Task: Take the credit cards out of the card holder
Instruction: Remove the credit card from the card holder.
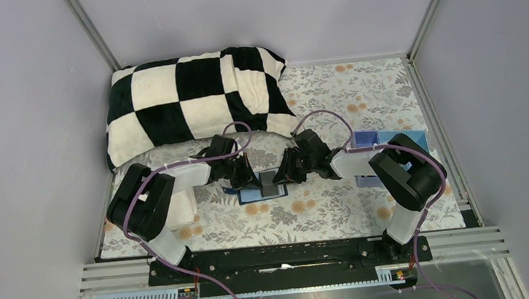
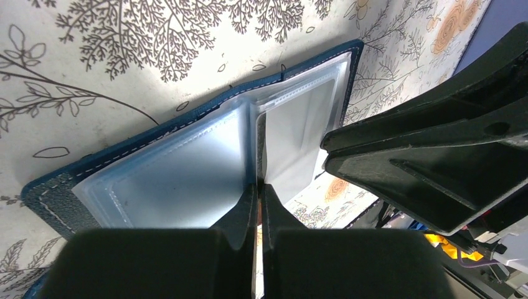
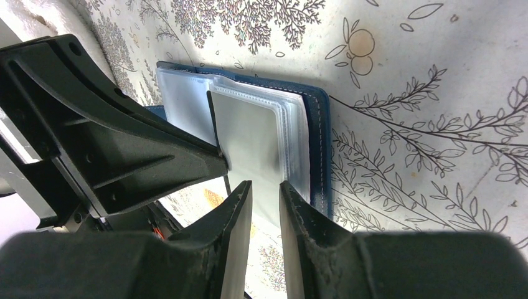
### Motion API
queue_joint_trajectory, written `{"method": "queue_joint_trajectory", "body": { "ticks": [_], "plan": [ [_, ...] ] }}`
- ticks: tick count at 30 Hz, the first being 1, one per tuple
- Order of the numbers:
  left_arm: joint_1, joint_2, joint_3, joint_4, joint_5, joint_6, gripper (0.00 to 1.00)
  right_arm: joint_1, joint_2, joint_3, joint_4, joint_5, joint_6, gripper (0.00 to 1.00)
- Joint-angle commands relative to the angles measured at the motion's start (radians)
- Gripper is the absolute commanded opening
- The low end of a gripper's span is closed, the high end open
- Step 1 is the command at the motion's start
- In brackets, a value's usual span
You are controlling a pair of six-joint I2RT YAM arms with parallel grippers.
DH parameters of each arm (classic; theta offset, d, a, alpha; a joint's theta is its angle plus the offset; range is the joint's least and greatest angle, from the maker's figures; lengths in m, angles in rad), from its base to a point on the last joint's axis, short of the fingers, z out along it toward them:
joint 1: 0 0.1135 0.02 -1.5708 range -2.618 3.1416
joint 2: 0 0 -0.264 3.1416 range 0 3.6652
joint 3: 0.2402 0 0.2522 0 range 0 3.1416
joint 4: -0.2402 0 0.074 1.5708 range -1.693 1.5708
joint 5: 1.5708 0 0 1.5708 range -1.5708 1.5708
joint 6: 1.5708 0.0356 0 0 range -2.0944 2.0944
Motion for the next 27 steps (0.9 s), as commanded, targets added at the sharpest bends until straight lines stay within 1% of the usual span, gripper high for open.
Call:
{"method": "queue_joint_trajectory", "body": {
  "ticks": [1,14,27],
  "plan": [
    [-0.004,0.003,-0.005,0.065,0.028,0.005,0.0,0.003,0.023,0.006,0.009,0.002,0.005,0.3],
    [0.039,-0.03,-0.031,0.024,0.006,0.043,0.0,-0.001,0.037,0.02,-0.09,0.067,-0.005,0.29],
    [0.071,-0.042,-0.031,-0.019,-0.01,0.065,0.0,-0.01,0.026,0.003,-0.09,0.068,-0.005,0.29]
  ]
}}
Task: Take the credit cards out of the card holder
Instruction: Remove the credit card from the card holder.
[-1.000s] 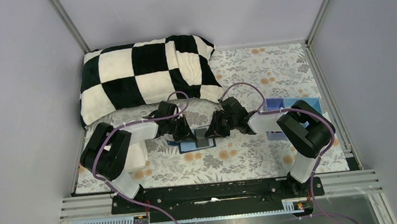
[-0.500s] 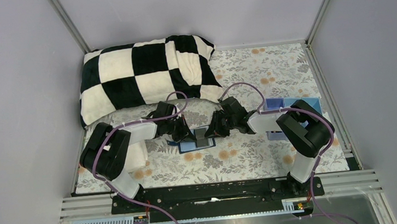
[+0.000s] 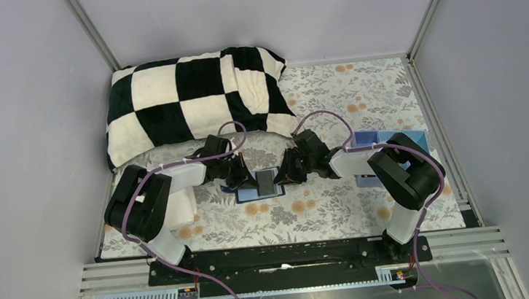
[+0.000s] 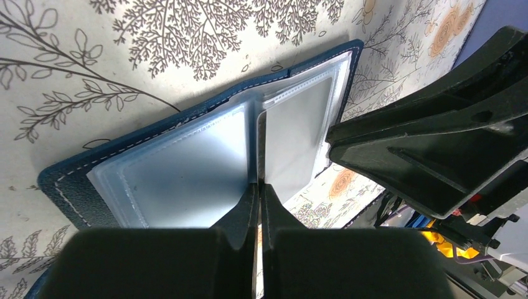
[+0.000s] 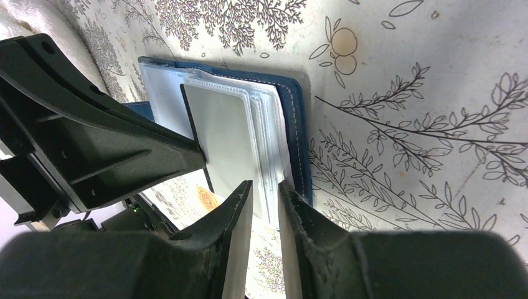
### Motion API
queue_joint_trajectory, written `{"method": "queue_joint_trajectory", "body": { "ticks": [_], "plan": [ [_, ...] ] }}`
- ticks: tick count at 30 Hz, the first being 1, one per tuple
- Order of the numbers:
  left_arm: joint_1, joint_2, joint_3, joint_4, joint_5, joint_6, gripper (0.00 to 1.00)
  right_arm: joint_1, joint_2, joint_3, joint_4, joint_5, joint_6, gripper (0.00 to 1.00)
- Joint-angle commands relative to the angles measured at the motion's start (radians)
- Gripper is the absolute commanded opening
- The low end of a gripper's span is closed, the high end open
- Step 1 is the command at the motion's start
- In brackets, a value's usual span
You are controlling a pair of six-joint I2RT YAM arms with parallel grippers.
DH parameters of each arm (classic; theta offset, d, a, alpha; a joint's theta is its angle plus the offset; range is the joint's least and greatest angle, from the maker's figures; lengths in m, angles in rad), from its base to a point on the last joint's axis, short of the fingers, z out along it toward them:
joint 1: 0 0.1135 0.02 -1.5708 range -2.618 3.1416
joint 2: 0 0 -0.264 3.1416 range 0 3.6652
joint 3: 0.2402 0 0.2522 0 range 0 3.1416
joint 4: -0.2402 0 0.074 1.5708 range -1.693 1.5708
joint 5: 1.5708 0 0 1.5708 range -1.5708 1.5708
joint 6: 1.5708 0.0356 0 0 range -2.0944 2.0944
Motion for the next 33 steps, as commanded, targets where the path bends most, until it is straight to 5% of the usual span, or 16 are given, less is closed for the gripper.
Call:
{"method": "queue_joint_trajectory", "body": {
  "ticks": [1,24,29,33],
  "plan": [
    [0.014,-0.027,-0.01,-0.023,-0.036,0.034,0.0,-0.007,0.016,-0.008,-0.059,0.05,-0.01,0.29],
    [0.023,-0.01,-0.032,0.069,0.057,-0.014,0.0,-0.008,0.022,0.006,-0.073,0.055,-0.016,0.28],
    [0.023,-0.004,-0.028,0.065,0.055,-0.011,0.16,-0.008,0.022,0.003,-0.073,0.054,-0.013,0.28],
    [0.023,-0.003,-0.033,0.072,0.054,-0.017,0.05,-0.007,0.019,0.009,-0.08,0.054,-0.014,0.28]
  ]
}}
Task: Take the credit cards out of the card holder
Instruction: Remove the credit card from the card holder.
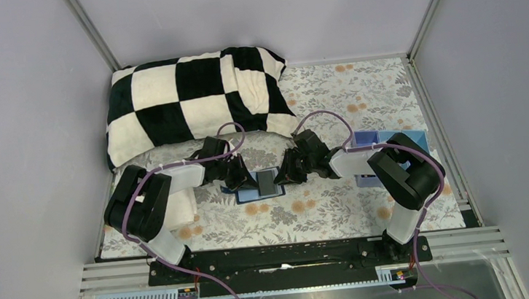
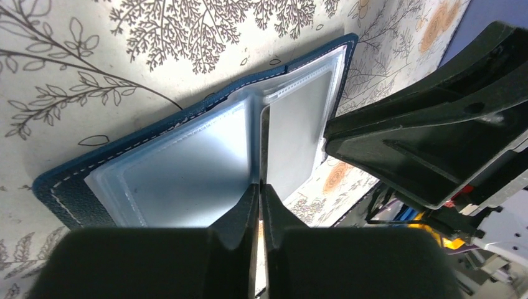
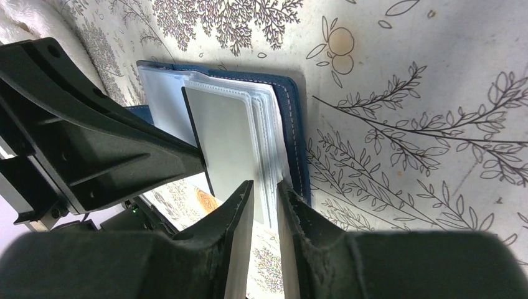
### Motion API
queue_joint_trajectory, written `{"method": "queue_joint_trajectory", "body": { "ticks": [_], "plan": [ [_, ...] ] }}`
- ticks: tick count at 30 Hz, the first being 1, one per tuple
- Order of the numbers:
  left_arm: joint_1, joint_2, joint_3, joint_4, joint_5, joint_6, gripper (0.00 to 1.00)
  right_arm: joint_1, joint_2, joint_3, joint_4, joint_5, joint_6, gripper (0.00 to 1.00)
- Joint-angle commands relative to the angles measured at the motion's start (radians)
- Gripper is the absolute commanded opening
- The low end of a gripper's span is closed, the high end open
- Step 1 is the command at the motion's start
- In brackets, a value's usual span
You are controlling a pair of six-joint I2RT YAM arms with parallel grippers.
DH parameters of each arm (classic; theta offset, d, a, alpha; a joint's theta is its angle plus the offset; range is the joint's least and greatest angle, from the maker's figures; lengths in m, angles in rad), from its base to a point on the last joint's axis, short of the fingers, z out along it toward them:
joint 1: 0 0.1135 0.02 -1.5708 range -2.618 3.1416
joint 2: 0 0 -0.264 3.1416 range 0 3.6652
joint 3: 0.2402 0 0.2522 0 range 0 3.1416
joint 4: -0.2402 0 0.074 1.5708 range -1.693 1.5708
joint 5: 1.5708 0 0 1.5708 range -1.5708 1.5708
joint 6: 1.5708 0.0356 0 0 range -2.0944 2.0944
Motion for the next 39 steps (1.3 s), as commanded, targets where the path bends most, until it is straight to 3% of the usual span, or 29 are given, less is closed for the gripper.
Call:
{"method": "queue_joint_trajectory", "body": {
  "ticks": [1,16,39],
  "plan": [
    [0.006,-0.002,-0.007,0.03,0.003,-0.001,0.0,-0.007,0.018,0.01,-0.077,0.051,-0.016,0.28],
    [0.015,-0.036,-0.011,0.026,-0.012,-0.005,0.0,-0.007,-0.032,0.069,-0.093,0.032,-0.036,0.29],
    [0.039,-0.061,0.005,-0.061,-0.02,0.047,0.0,0.019,0.075,0.139,0.014,-0.076,-0.005,0.29]
  ]
}}
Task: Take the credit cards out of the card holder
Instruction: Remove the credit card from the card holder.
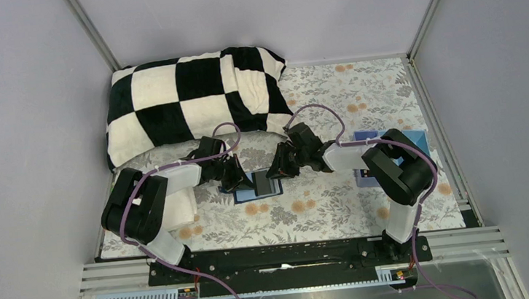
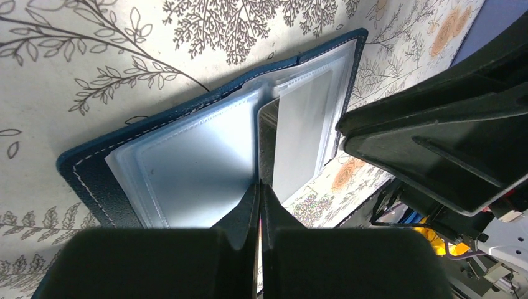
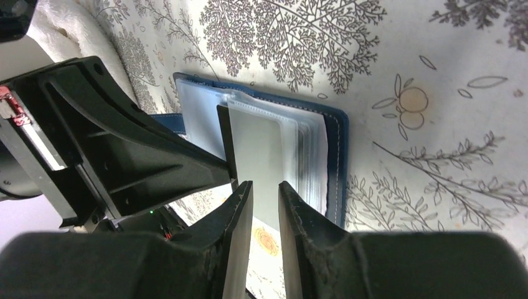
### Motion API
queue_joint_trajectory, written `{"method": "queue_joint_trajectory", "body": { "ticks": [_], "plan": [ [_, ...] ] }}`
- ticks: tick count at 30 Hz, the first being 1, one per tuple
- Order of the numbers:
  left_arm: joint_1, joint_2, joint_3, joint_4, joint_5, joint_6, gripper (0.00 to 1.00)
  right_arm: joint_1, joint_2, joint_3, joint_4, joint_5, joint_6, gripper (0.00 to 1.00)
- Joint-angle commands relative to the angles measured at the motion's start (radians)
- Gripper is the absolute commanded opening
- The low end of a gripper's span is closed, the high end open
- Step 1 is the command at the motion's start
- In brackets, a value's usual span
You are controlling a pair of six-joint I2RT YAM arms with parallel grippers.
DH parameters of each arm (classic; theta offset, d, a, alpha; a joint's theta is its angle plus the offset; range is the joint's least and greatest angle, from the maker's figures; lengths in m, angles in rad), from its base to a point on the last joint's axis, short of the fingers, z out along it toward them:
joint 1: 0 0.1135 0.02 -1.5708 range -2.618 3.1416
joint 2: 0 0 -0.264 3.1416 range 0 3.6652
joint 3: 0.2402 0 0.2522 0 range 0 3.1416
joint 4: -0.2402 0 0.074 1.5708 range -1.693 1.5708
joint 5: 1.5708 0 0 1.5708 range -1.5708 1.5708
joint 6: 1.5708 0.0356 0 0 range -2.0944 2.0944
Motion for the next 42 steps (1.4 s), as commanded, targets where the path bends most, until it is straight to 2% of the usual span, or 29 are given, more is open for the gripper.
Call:
{"method": "queue_joint_trajectory", "body": {
  "ticks": [1,10,20,24,36,42],
  "plan": [
    [0.009,-0.038,0.007,-0.007,-0.005,0.022,0.0,0.013,0.037,0.03,0.041,-0.036,0.009,0.29],
    [0.013,-0.03,0.005,0.008,-0.002,-0.002,0.0,0.015,0.096,0.013,0.017,-0.012,0.015,0.28],
    [0.042,-0.051,-0.041,0.08,-0.014,-0.056,0.38,0.013,0.101,-0.04,0.036,-0.001,0.029,0.27],
    [0.043,-0.039,-0.052,0.097,-0.009,-0.057,0.46,0.013,0.102,-0.055,0.05,-0.005,0.036,0.27],
    [0.042,0.006,-0.104,0.202,0.034,-0.095,0.47,0.013,0.096,-0.066,0.07,-0.013,0.049,0.27],
    [0.042,0.012,-0.104,0.232,0.054,-0.11,0.35,0.013,0.094,-0.063,0.072,-0.013,0.051,0.27]
  ]
}}
